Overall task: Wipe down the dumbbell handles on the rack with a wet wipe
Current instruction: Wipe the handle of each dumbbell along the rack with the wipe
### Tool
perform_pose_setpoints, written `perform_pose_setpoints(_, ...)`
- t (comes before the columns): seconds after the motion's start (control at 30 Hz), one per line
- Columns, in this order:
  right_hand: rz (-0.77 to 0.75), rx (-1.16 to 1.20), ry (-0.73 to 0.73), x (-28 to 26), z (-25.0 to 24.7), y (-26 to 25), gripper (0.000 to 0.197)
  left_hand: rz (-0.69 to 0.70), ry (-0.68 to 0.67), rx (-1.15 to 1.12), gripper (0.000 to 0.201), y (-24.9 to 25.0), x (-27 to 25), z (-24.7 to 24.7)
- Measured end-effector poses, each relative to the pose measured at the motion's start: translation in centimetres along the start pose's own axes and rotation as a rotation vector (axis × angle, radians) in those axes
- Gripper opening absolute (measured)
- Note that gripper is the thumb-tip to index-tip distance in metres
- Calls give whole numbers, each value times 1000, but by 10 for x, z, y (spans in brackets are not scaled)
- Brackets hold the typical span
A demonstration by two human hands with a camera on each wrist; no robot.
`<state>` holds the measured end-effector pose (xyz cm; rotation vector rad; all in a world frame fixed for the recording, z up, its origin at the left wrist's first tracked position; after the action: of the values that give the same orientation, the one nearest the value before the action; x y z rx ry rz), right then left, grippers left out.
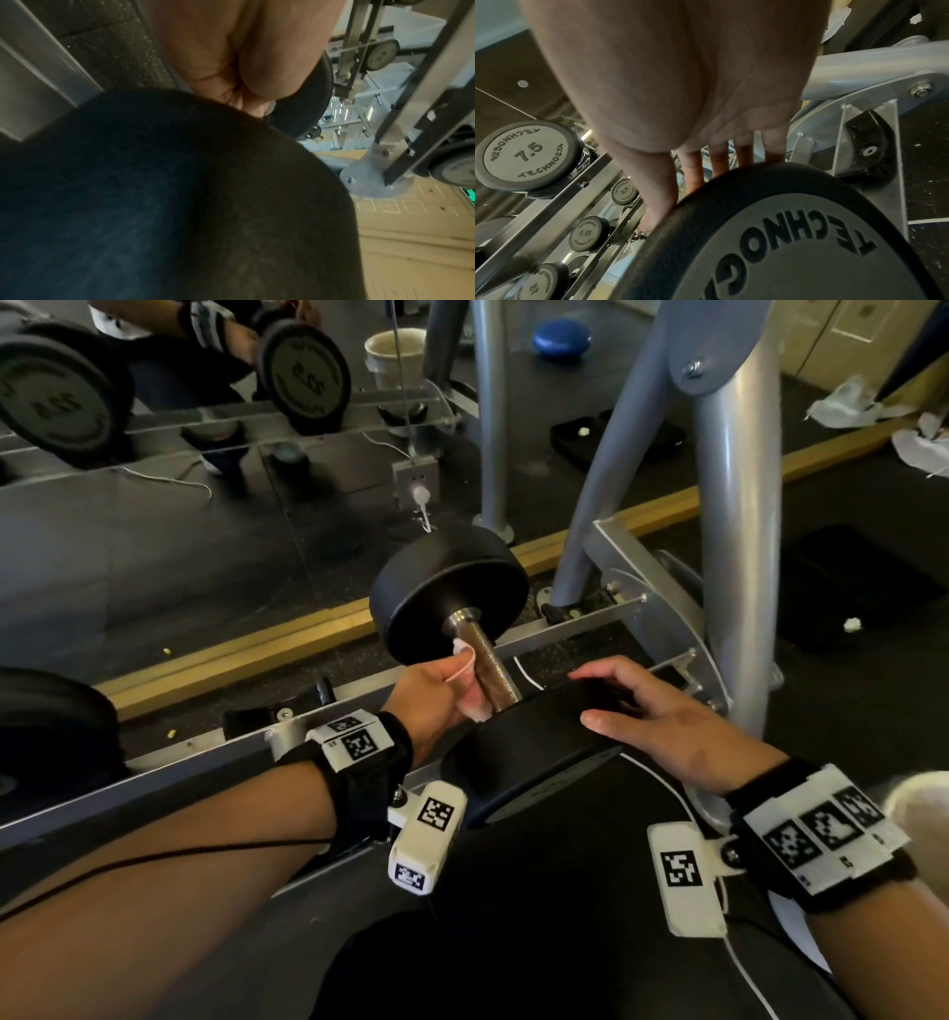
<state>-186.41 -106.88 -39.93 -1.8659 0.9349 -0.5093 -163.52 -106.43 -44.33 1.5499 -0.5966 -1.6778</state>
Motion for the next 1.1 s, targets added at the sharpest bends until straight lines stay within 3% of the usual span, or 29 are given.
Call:
perform_pose_setpoints(0.1,-9,-13,1,1,-1,-1,48,-39,-101,81,30,-4,-8,-2)
perform_pose_setpoints(0.17,-14,-28,6,2,-1,-1,42,-46,-96,128,23,-3,-11,-10)
perform_pose_setpoints(0.3,-11,-16,5,1,0,-2,48,6,141,4,24,8,-2,-36)
perform_pose_setpoints(0.4,-12,-11,8,0,0,-2,51,83,206,83,27,13,1,-23)
perform_pose_setpoints(0.5,-9,-22,10,0,0,1,43,137,144,291,28,9,-1,-4)
perform_pose_setpoints(0.7,2,-53,-7,-1,0,1,45,124,49,461,31,7,-13,-7)
perform_pose_setpoints(0.83,2,-53,-22,0,-4,-1,44,10,221,187,20,10,-7,-30)
perform_pose_setpoints(0.9,1,-48,-30,1,-4,-4,50,-61,270,25,27,9,-4,-35)
perform_pose_setpoints(1.1,-14,-24,-20,3,-5,-3,50,-130,71,-68,25,-1,-6,2)
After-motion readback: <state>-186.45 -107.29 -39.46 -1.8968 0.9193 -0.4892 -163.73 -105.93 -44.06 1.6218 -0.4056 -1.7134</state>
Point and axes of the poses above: each hand's wrist, its own x-axis towards the middle knuckle, its own z-axis out of the palm, y = z × x, the point moved 5 cm from there along x, towards the middle knuckle, and after that the axes turned 14 degrees about -z, right-handed, at the moved point
